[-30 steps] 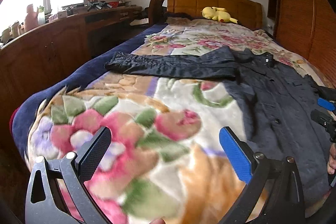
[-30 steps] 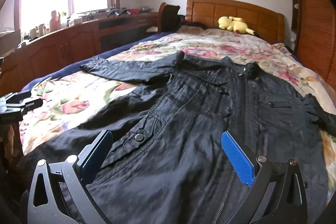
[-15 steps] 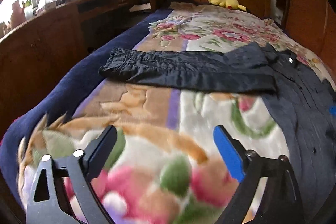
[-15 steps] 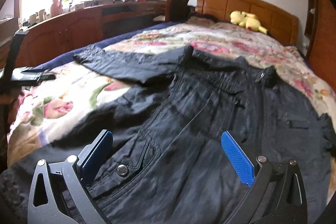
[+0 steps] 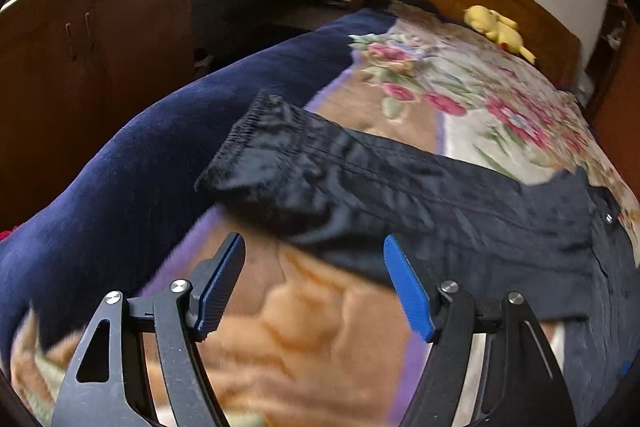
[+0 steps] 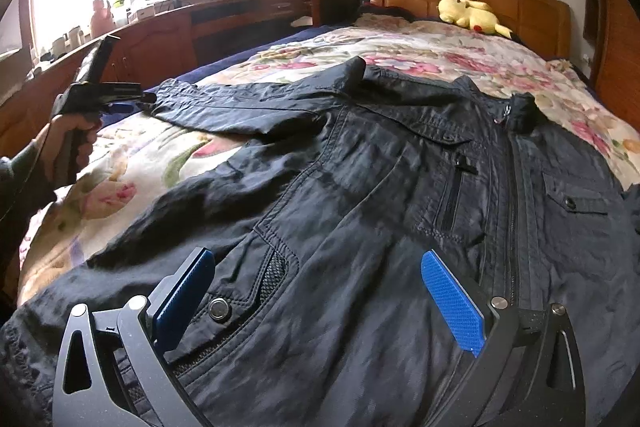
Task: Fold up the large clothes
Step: 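Close the left tool on the sleeve cuff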
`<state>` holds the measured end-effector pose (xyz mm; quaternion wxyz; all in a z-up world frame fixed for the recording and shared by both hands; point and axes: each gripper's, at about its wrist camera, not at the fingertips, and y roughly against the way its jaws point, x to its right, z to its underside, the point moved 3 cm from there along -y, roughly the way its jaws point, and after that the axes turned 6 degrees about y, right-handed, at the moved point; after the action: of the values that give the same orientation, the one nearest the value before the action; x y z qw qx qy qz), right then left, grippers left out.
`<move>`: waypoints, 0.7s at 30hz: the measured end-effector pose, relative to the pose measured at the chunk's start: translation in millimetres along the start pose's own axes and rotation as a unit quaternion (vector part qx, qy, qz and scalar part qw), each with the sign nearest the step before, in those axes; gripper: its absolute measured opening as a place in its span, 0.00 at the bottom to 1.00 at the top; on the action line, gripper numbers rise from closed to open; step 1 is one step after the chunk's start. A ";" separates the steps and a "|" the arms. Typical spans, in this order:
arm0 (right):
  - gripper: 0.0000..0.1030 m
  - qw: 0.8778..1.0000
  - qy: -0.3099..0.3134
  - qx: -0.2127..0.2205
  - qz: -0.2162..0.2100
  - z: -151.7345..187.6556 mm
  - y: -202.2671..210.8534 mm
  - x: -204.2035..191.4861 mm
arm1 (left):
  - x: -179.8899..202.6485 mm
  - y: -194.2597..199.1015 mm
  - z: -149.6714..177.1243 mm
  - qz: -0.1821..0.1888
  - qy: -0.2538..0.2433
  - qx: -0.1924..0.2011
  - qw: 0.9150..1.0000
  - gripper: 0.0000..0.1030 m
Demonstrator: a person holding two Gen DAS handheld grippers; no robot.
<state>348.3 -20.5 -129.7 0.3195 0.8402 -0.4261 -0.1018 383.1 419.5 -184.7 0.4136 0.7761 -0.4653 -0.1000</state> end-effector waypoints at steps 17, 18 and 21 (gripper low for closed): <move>1.00 1.000 -0.009 0.003 0.001 2.2 -2.4 2.2 | 1.7 -28.7 -31.1 -0.002 0.053 -0.025 0.998 0.09; 1.00 1.000 -0.008 0.003 0.001 2.5 -1.5 1.8 | 11.2 -20.7 -33.2 -0.003 0.040 -0.014 0.999 0.09; 1.00 1.000 -0.011 0.006 -0.002 2.9 4.9 1.8 | 48.9 12.5 -36.3 0.005 -0.002 0.012 1.000 0.08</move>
<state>344.9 -25.3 -128.8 0.3096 0.8419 -0.4284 -0.1089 421.4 397.3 -141.2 0.4040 0.7783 -0.4714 -0.0941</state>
